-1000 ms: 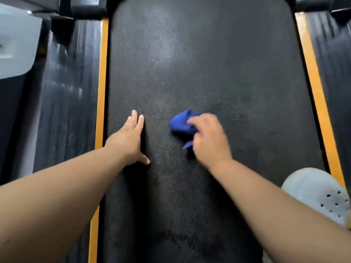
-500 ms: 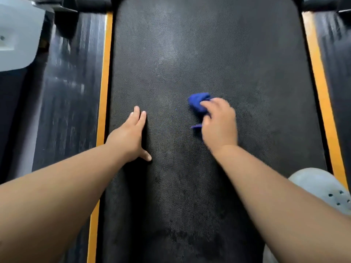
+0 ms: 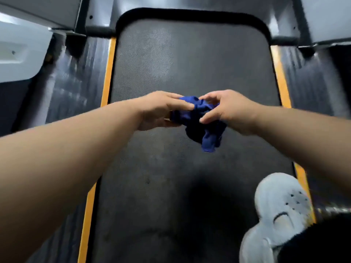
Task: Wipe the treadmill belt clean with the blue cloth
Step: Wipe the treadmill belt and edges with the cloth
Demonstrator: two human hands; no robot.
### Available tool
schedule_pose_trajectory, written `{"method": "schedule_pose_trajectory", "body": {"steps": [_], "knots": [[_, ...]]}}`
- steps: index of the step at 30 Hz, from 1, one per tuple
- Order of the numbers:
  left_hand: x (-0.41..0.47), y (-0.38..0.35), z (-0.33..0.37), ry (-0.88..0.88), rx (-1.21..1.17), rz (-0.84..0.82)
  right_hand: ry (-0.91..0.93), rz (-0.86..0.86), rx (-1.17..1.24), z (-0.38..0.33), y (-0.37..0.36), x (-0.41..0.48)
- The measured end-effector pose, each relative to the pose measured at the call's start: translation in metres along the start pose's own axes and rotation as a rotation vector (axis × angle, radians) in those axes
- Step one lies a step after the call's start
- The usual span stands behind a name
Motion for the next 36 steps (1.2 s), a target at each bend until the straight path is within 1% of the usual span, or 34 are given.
{"method": "schedule_pose_trajectory", "body": {"steps": [1,3,7,9,11,12,13,14,15,16,18,19,20,22,23,24,25,26,28,30,31,32,34,36], "knots": [[-0.001,-0.004,0.012,-0.016,0.004,0.037,-0.001,0.000,0.001,-0.010,0.011,-0.011],[-0.001,-0.017,0.032,-0.063,-0.023,0.060,-0.011,0.027,0.037,-0.024,0.036,-0.032],[-0.006,-0.032,0.063,-0.177,-0.099,0.069,-0.041,0.183,0.158,-0.017,0.084,-0.052],[-0.007,-0.035,0.072,-0.207,-0.103,0.076,-0.045,0.208,0.329,-0.005,0.090,-0.053],[-0.003,-0.033,0.075,-0.210,-0.127,0.101,-0.067,0.146,0.465,0.007,0.080,-0.047],[-0.001,-0.032,0.075,-0.213,-0.149,0.105,-0.058,0.106,0.432,0.011,0.074,-0.044],[0.000,-0.031,0.076,-0.219,-0.165,0.109,-0.030,0.099,0.350,0.011,0.070,-0.041],[0.003,-0.030,0.075,-0.222,-0.167,0.124,0.014,0.111,0.287,0.009,0.071,-0.037],[0.005,-0.030,0.073,-0.212,-0.162,0.143,0.050,0.132,0.273,0.008,0.074,-0.036],[0.007,-0.029,0.069,-0.189,-0.163,0.157,0.058,0.140,0.328,0.008,0.077,-0.036],[0.010,-0.032,0.066,-0.128,-0.197,0.141,0.027,0.079,0.593,0.009,0.081,-0.037],[0.011,-0.035,0.067,-0.106,-0.240,0.105,0.007,0.036,0.695,0.011,0.081,-0.037],[0.009,-0.041,0.071,-0.091,-0.292,0.050,-0.009,0.005,0.714,0.014,0.080,-0.037],[0.001,-0.055,0.083,-0.083,-0.357,-0.093,0.009,-0.034,0.610,0.018,0.074,-0.038],[-0.002,-0.061,0.090,-0.118,-0.339,-0.150,0.033,-0.039,0.524,0.018,0.070,-0.037],[-0.002,-0.064,0.094,-0.169,-0.292,-0.168,0.052,-0.038,0.432,0.019,0.066,-0.036],[-0.003,-0.065,0.097,-0.205,-0.225,-0.155,0.067,-0.023,0.341,0.019,0.063,-0.036],[-0.001,-0.060,0.095,-0.206,-0.136,-0.102,0.083,0.008,0.234,0.020,0.064,-0.035],[0.002,-0.041,0.090,-0.180,0.143,0.095,0.116,0.084,0.073,0.017,0.069,-0.035],[0.000,-0.018,0.093,-0.178,0.501,0.317,0.141,0.177,0.074,0.011,0.082,-0.039],[-0.001,-0.012,0.095,-0.180,0.607,0.373,0.159,0.200,0.094,0.008,0.088,-0.040],[-0.002,-0.010,0.097,-0.182,0.684,0.398,0.185,0.197,0.086,0.002,0.091,-0.042],[-0.001,-0.016,0.099,-0.176,0.725,0.353,0.241,0.176,0.011,-0.010,0.092,-0.045],[0.000,-0.032,0.097,-0.194,0.545,0.188,0.288,0.172,-0.029,-0.019,0.091,-0.046]]}}
Point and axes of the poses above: each hand's wrist, its own x-axis towards the middle knuckle, its own y-axis out of the back of the hand, z = x × y, the point moved 7 cm from there along x, towards the middle knuckle, and after that the axes turned 14 degrees about x, right-handed, at the moved point
